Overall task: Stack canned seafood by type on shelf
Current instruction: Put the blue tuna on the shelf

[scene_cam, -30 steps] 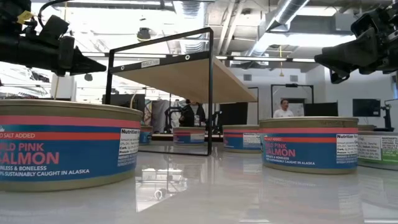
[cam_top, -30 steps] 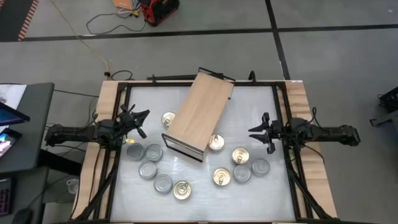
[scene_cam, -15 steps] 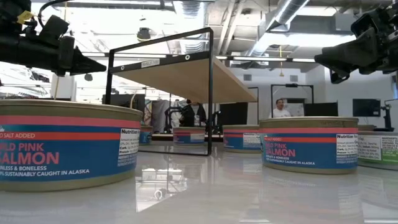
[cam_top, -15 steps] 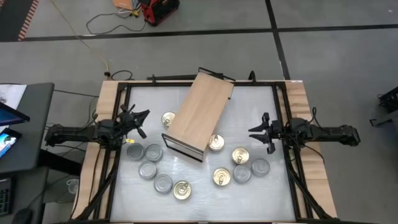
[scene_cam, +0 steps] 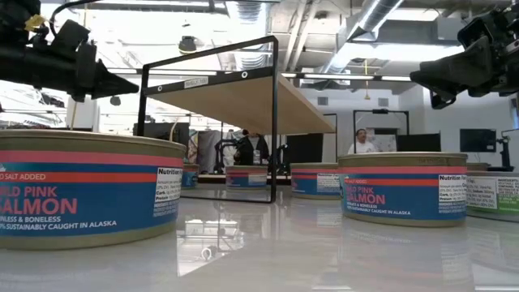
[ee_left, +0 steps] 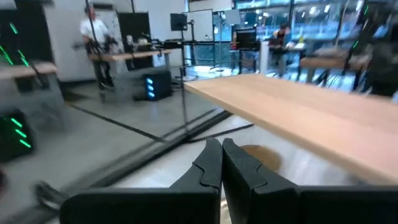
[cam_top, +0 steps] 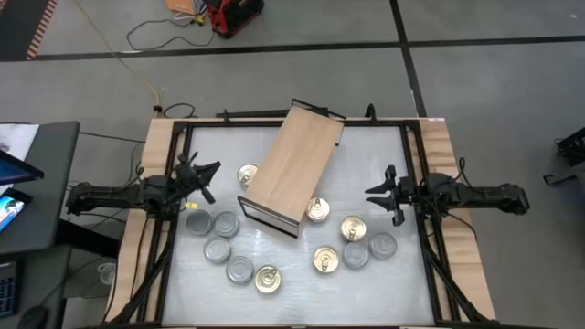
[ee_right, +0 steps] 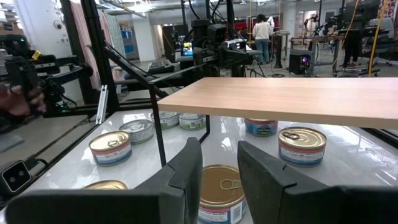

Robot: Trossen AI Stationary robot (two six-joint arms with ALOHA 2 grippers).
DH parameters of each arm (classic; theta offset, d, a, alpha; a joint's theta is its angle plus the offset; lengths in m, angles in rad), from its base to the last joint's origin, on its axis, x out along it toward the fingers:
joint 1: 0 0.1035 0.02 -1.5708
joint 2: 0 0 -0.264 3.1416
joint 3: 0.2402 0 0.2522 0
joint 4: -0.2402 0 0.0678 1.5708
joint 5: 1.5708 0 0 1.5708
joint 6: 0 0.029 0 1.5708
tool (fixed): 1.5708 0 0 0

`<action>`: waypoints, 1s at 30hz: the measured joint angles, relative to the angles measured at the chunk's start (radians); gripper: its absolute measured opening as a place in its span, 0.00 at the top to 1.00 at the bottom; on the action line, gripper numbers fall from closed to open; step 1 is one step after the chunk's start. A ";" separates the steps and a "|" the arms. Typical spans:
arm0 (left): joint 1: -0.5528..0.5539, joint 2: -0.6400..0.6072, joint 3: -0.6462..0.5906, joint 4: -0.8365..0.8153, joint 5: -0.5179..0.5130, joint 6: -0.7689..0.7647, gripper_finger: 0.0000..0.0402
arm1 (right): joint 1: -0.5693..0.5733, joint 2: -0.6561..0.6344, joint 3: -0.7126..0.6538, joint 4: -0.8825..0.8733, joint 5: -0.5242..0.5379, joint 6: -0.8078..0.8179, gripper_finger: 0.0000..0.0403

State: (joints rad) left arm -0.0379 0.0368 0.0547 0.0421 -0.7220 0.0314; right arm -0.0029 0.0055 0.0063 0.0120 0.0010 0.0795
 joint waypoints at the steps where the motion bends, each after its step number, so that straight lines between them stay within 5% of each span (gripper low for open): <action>1: 0.000 0.000 0.000 0.001 0.023 -0.050 1.00 | 0.000 0.000 0.000 0.000 0.000 0.000 0.67; 11: 0.000 0.000 0.000 0.002 0.142 -0.236 1.00 | 0.003 0.000 0.000 0.028 -0.002 0.097 0.67; 24: 0.000 0.000 -0.002 0.030 0.151 -0.175 1.00 | 0.015 0.010 0.039 -0.062 -0.002 0.266 0.67; 30: 0.000 0.000 -0.003 0.079 0.380 -0.080 1.00 | 0.042 0.124 0.138 -0.224 0.071 0.362 0.71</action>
State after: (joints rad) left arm -0.0383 0.0364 0.0517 0.1214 -0.3421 -0.0490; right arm 0.0395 0.1291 0.1442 -0.2123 0.0720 0.4412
